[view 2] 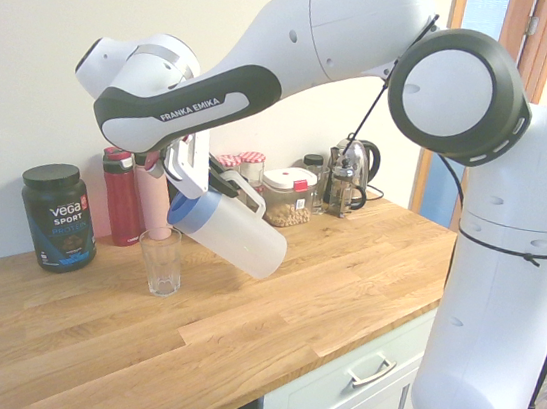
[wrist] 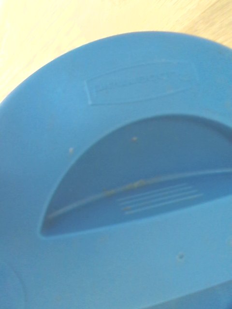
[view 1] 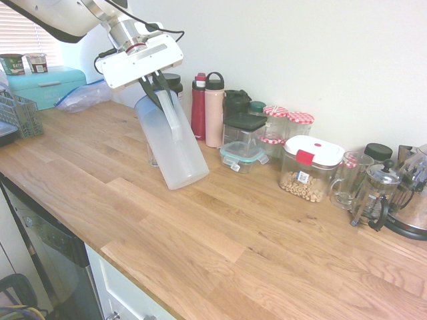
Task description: Pour me some water
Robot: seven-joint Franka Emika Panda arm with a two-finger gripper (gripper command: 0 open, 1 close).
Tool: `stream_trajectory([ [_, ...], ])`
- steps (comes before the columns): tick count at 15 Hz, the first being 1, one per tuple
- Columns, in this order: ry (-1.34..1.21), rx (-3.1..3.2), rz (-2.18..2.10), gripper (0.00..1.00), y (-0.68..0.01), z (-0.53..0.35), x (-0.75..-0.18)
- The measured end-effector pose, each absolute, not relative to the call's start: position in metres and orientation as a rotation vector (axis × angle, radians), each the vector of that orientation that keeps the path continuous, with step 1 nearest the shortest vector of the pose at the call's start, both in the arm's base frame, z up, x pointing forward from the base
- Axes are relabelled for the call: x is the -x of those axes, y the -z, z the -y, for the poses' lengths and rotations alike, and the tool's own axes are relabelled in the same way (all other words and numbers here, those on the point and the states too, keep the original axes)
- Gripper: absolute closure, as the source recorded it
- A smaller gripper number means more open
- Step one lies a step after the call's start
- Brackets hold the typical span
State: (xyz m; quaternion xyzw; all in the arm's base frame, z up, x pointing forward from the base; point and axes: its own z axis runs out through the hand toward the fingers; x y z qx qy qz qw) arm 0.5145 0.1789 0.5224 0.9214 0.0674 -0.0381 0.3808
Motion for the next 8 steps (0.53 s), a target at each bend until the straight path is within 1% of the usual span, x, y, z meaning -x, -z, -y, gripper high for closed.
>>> stream_trajectory([
  [8,0.1,-2.264,-0.208,1.0,-0.508,-0.192,-0.523],
])
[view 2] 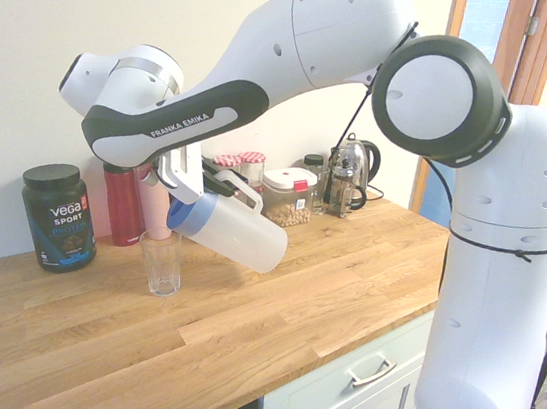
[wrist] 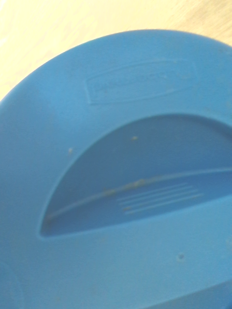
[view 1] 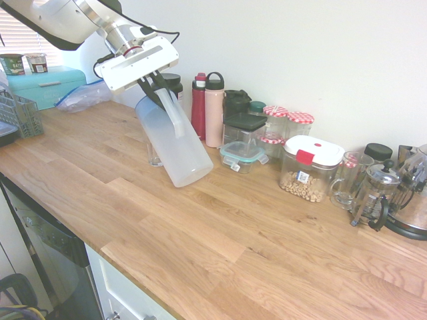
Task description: Pour me some water
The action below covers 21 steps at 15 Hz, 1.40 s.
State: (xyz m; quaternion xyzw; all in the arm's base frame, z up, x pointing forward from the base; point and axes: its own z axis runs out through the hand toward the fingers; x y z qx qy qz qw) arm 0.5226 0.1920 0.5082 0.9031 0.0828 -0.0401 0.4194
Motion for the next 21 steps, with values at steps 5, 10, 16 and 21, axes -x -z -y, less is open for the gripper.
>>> stream_trajectory([
  [5,0.08,-2.26,-0.194,1.0,-0.505,-0.198,-0.531],
  [10,0.056,-2.286,-0.162,1.0,-0.509,-0.201,-0.539],
  [16,0.019,-2.588,0.09,1.0,-0.561,-0.127,-0.542],
  [21,-0.084,-2.814,0.427,1.0,-0.618,-0.006,-0.51],
])
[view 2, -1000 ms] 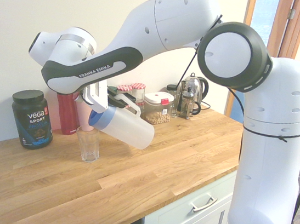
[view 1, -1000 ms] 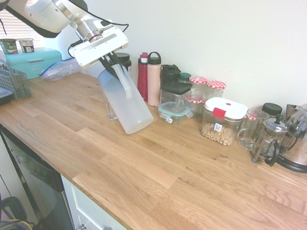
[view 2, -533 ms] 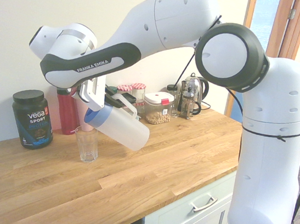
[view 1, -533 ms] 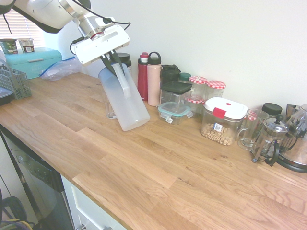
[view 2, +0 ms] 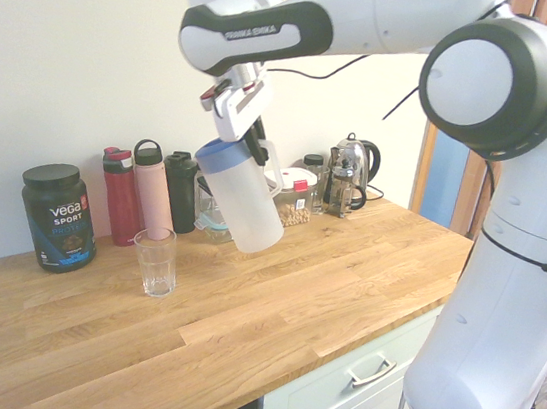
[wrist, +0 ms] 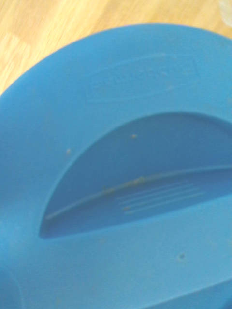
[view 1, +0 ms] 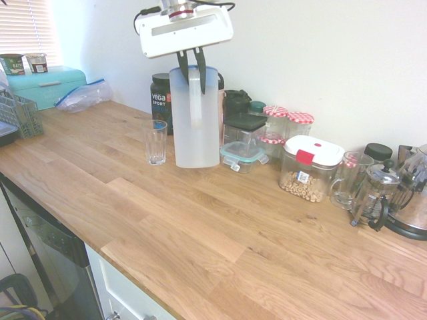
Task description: Pour me some water
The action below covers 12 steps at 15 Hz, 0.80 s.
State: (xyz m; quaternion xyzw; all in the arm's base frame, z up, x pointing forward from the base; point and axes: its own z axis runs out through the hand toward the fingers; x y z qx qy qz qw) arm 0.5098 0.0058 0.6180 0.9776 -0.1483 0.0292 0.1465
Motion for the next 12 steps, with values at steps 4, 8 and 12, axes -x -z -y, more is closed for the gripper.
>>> stream_trajectory([
  [4,-0.157,-2.872,0.732,1.0,-0.599,0.04,-0.489],
  [8,-0.309,-2.824,1.008,1.0,-0.562,0.082,-0.468],
  [12,-0.463,-2.754,1.234,1.0,-0.54,0.107,-0.456],
])
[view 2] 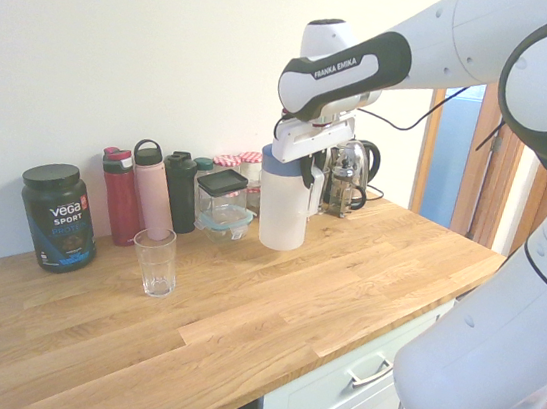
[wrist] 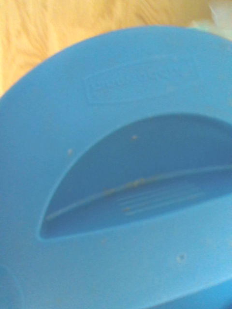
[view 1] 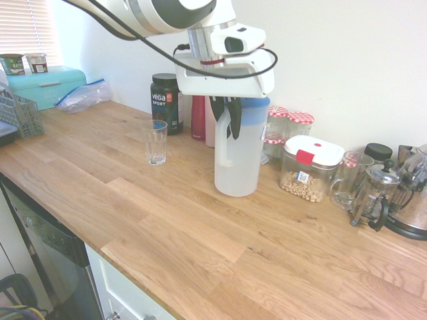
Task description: Pour me some water
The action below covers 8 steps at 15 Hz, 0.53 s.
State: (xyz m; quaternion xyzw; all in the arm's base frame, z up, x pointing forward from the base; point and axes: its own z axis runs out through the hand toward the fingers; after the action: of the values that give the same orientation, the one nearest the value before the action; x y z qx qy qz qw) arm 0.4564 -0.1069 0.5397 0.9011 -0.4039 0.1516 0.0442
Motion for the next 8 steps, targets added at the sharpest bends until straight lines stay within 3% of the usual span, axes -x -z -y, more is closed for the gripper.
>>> stream_trajectory([
  [6,-0.426,-2.735,1.268,1.0,-0.512,0.115,-0.445],
  [7,-0.42,-2.735,1.268,0.0,-0.511,0.114,-0.444],
  [8,-0.413,-2.735,1.268,0.0,-0.509,0.115,-0.443],
])
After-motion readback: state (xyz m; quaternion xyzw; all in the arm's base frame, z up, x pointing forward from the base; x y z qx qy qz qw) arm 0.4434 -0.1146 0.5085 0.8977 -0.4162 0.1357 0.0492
